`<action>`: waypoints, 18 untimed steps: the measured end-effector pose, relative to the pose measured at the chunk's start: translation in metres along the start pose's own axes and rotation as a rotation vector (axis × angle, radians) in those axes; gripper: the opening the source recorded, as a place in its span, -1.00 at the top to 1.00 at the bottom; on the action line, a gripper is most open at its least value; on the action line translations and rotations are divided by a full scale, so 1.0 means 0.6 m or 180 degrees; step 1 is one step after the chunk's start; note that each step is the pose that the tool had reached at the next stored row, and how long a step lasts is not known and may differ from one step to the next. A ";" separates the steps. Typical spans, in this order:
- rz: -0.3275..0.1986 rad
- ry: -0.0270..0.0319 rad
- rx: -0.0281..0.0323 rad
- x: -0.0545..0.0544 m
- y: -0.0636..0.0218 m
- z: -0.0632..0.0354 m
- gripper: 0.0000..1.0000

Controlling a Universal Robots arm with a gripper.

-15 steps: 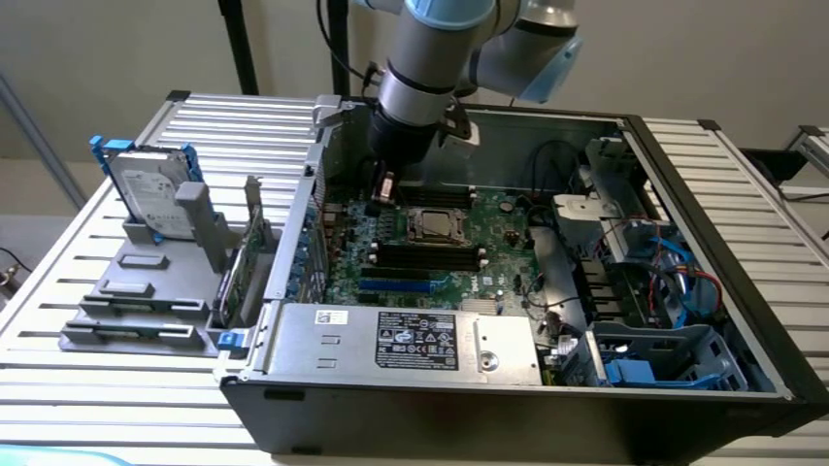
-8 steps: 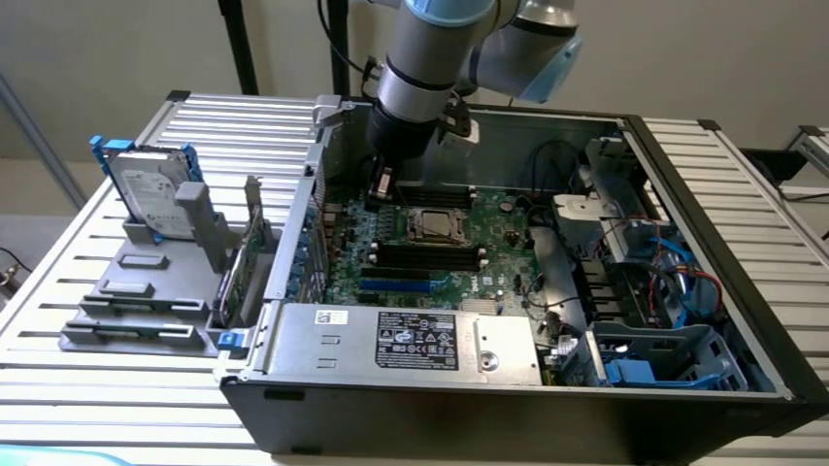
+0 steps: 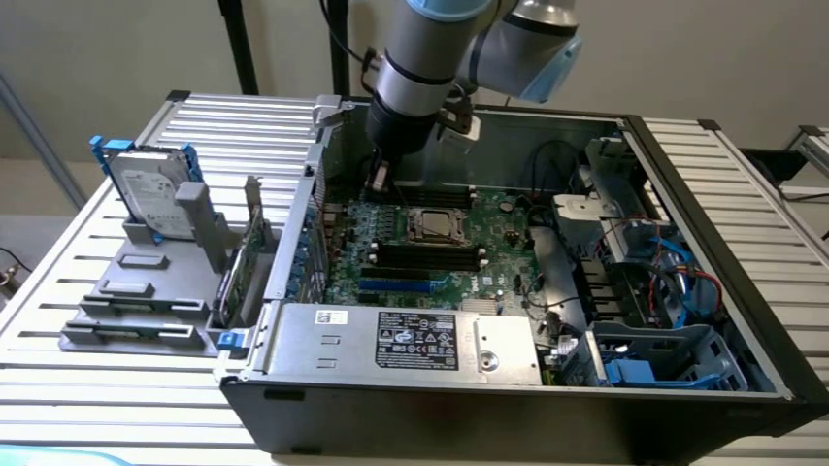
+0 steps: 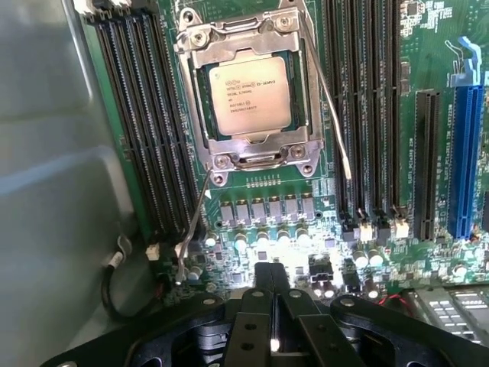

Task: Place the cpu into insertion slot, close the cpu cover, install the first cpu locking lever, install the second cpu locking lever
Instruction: 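Install the first cpu locking lever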

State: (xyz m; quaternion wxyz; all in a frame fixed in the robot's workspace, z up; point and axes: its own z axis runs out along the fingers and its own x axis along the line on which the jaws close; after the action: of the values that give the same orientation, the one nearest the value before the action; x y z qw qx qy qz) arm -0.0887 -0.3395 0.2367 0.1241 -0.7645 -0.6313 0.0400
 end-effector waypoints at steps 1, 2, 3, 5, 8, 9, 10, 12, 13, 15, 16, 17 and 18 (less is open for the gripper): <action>0.0026 0.0019 0.0000 0.000 -0.001 -0.001 0.79; 0.0052 0.0040 -0.0001 0.000 -0.001 -0.002 0.79; 0.0081 0.0058 -0.0002 0.000 -0.001 -0.002 0.79; 0.0151 0.0088 -0.0006 0.000 -0.002 -0.002 0.79; 0.0268 0.0131 -0.0016 0.000 -0.002 -0.002 0.79; 0.0308 0.0144 -0.0019 0.000 -0.002 -0.002 0.79; 0.0347 0.0158 -0.0023 0.000 -0.002 -0.002 0.79; 0.0424 0.0187 -0.0029 0.000 -0.002 -0.002 0.79; 0.0462 0.0207 -0.0031 0.000 -0.002 -0.002 0.79; 0.0523 0.0250 -0.0031 0.000 -0.003 -0.002 0.79; 0.0551 0.0274 -0.0029 0.000 -0.003 -0.002 0.79; 0.0579 0.0299 -0.0028 0.000 -0.003 -0.002 0.79; 0.0606 0.0323 -0.0026 0.000 -0.004 -0.002 0.79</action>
State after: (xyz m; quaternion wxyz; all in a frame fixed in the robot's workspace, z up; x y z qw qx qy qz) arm -0.0905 -0.3395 0.2384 0.1483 -0.8226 -0.5489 0.0103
